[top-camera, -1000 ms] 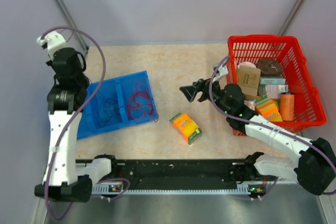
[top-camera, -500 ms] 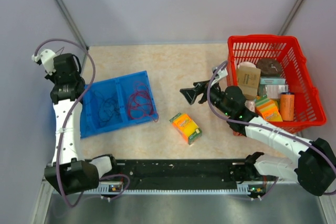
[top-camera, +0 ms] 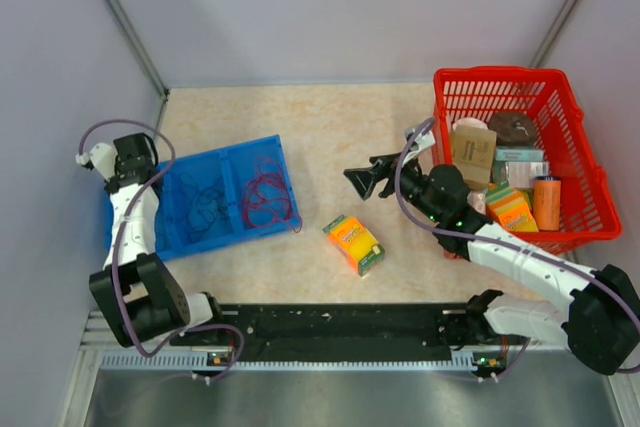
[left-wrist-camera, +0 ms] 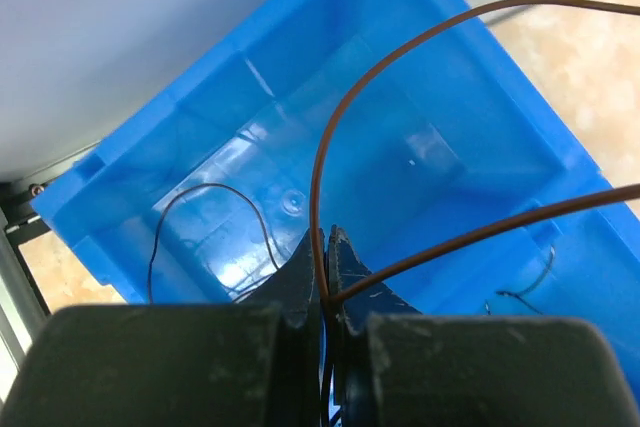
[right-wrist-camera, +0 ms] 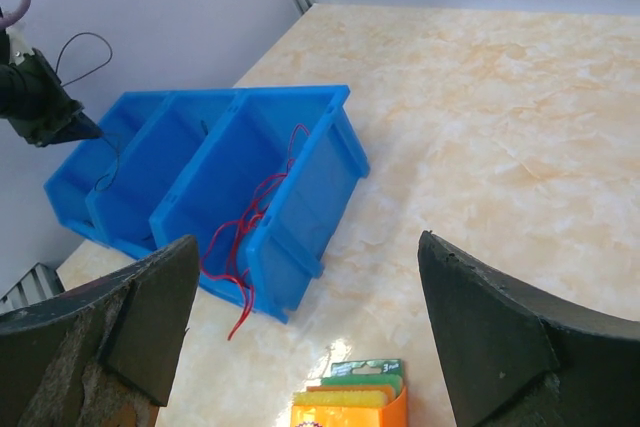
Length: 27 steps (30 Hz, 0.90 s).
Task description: Untangle the cables
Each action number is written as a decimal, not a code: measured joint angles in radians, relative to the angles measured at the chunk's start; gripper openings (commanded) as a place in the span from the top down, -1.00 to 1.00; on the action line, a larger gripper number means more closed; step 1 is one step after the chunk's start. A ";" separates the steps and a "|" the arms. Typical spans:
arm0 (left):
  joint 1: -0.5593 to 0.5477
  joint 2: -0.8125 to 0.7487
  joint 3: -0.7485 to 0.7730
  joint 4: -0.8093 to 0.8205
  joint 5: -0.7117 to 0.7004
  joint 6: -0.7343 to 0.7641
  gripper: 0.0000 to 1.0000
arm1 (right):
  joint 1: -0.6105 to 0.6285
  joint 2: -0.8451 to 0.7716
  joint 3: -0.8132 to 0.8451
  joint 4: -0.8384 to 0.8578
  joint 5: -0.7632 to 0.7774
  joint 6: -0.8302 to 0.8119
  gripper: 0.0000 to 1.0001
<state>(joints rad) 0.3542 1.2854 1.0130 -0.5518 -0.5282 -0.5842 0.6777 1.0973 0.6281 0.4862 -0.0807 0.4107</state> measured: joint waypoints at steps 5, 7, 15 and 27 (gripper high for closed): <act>0.064 -0.006 -0.006 -0.008 -0.015 -0.077 1.00 | 0.000 0.008 0.000 0.000 0.000 0.000 -0.77; 0.072 -0.029 -0.009 -0.008 -0.034 -0.102 1.00 | 0.000 0.015 0.000 -0.001 0.000 0.000 -0.77; 0.125 -0.010 -0.009 -0.009 -0.074 -0.148 0.91 | 0.000 0.025 0.000 -0.001 0.000 -0.002 -0.78; 0.128 -0.048 -0.041 -0.020 0.063 -0.174 -0.88 | 0.000 0.036 0.000 0.000 0.000 -0.008 -0.77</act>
<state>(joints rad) 0.4820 1.2377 0.9718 -0.5716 -0.4652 -0.7582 0.6777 1.1336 0.6281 0.4862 -0.0807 0.4030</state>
